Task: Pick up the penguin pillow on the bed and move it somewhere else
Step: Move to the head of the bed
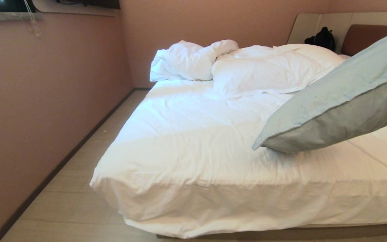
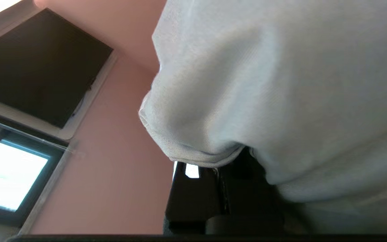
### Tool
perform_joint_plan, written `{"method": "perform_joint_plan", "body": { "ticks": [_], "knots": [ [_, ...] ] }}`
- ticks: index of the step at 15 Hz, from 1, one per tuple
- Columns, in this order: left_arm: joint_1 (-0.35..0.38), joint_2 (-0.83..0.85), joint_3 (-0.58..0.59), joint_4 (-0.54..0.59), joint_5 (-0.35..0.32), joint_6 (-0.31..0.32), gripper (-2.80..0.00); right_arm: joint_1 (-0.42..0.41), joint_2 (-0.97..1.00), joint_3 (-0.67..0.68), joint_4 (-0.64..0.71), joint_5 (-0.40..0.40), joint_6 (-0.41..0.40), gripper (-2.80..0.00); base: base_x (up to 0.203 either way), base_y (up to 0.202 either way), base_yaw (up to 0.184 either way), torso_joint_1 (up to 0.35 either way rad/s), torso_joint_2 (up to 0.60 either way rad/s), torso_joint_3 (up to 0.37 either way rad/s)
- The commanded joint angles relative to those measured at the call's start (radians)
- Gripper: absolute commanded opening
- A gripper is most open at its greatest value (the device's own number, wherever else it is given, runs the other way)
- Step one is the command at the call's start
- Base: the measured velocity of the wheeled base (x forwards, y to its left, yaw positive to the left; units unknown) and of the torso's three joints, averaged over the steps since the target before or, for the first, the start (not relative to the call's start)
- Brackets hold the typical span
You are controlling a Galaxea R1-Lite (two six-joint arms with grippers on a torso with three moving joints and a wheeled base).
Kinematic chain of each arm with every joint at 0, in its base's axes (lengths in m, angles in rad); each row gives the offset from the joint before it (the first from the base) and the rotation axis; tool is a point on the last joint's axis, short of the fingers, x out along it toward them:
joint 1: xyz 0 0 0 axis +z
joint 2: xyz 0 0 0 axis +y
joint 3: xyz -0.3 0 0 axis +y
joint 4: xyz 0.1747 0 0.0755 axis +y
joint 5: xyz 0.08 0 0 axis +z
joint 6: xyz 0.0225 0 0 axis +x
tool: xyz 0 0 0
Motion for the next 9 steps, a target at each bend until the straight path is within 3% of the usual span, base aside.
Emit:
{"method": "perform_joint_plan", "body": {
  "ticks": [1,9],
  "knots": [
    [0.0,0.0,0.002,0.001,0.0,-0.001,-2.8,0.0,-0.002,0.0,-0.002,0.002,0.004,-2.8,0.0,0.0,0.0,0.0,0.0,0.0],
    [0.0,0.0,0.002,0.0,0.0,-0.002,-2.8,0.0,-0.003,0.003,-0.002,0.024,0.005,-2.8,0.001,-0.008,0.001,0.0,0.0,0.0]
  ]
}}
